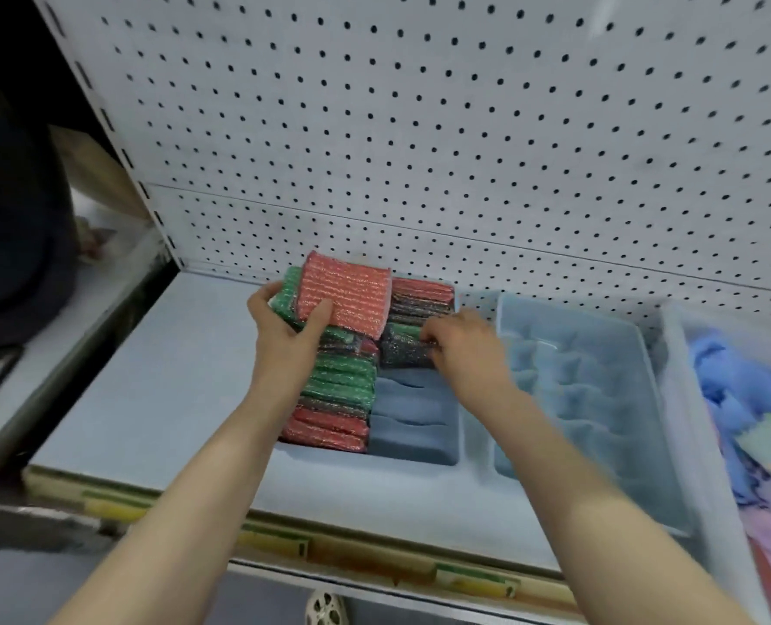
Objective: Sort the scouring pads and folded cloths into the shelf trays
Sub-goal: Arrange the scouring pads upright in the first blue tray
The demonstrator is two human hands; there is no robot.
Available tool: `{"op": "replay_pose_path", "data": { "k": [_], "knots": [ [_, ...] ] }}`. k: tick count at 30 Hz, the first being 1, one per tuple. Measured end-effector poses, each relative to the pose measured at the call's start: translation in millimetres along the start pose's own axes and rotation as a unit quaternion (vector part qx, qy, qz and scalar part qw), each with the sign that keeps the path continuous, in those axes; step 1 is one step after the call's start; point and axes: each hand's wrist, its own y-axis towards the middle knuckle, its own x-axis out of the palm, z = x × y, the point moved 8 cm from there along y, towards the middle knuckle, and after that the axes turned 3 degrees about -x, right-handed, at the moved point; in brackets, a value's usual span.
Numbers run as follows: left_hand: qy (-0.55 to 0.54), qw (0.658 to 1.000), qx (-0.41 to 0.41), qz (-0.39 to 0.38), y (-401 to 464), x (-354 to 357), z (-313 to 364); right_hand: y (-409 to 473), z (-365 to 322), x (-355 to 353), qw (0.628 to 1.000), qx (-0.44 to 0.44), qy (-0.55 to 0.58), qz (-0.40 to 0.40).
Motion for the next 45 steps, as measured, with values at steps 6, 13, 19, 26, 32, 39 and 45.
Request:
{"op": "replay_pose_path", "data": {
  "k": [6,13,19,26,32,39,45],
  "knots": [
    [0.023,0.999,0.031,-0.03,2.7,-2.8,3.7,7.7,-14.2,19.2,0.991,-0.021,-0.124,-0.048],
    [0.028,0.994,0.057,-0.09,1.0,12.2,21.1,22.4,-32.7,-40.5,0.951,0.017,0.299,0.073],
    [0.075,0.988,0.081,-0.104,-1.1,14.2,23.4,14.0,-9.6,-25.1,0.878,0.11,0.465,-0.01],
    [0.073,0.993,0.089,-0.032,-1.9,-1.9,19.1,-6.0,27.5,-24.5,0.86,0.152,0.488,0.005],
    [0.076,0.994,0.072,0.029,-3.1,-19.5,16.2,-11.8,25.1,-26.2,0.987,0.056,0.152,-0.012],
    [0.073,0.993,0.081,0.035,-10.5,-21.0,14.7,0.5,-13.9,5.3,0.991,-0.019,-0.115,-0.071],
    [0.073,0.995,0.069,0.031,-12.2,-20.4,9.8,2.2,-26.8,12.2,0.994,-0.047,-0.09,-0.031]
  ]
}}
